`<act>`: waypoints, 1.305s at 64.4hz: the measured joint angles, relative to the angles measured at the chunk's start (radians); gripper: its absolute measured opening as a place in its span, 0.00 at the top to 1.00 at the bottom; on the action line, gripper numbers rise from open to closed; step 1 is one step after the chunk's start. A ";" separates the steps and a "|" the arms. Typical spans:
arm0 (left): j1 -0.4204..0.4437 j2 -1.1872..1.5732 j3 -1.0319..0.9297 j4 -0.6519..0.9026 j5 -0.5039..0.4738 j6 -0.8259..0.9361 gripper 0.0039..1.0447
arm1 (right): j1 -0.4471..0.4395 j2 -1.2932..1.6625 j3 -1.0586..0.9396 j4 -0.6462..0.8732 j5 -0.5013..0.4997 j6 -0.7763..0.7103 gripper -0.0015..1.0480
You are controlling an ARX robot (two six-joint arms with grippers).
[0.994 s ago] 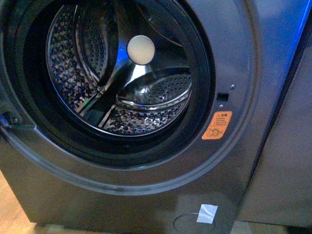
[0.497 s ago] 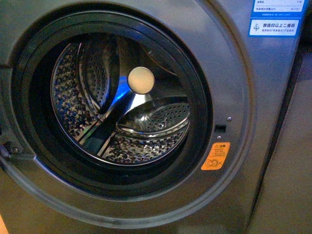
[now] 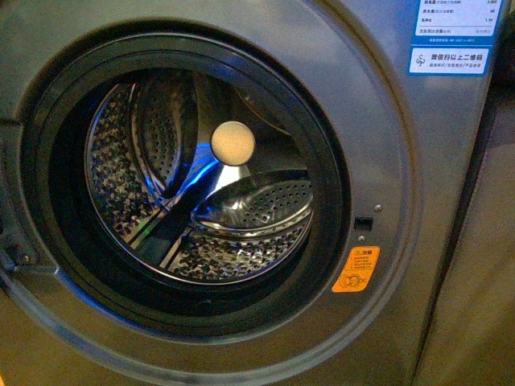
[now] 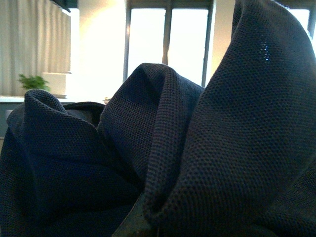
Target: Put clothes into washing machine
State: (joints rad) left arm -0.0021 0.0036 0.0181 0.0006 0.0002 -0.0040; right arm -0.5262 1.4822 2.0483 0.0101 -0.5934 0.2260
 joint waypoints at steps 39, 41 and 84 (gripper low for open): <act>0.000 0.000 0.000 0.000 0.000 0.000 0.06 | 1.092 0.143 0.194 -0.283 0.441 -0.367 0.86; 0.000 0.000 0.000 0.000 0.000 0.000 0.06 | 1.123 0.142 0.181 -0.276 0.448 -0.375 0.86; 0.000 0.000 0.000 0.000 0.000 0.000 0.06 | 1.247 0.085 0.027 -0.196 0.473 -0.441 0.86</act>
State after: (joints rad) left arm -0.0021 0.0036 0.0181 0.0006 0.0002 -0.0040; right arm 0.7204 1.5669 2.0750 -0.1856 -0.1200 -0.2146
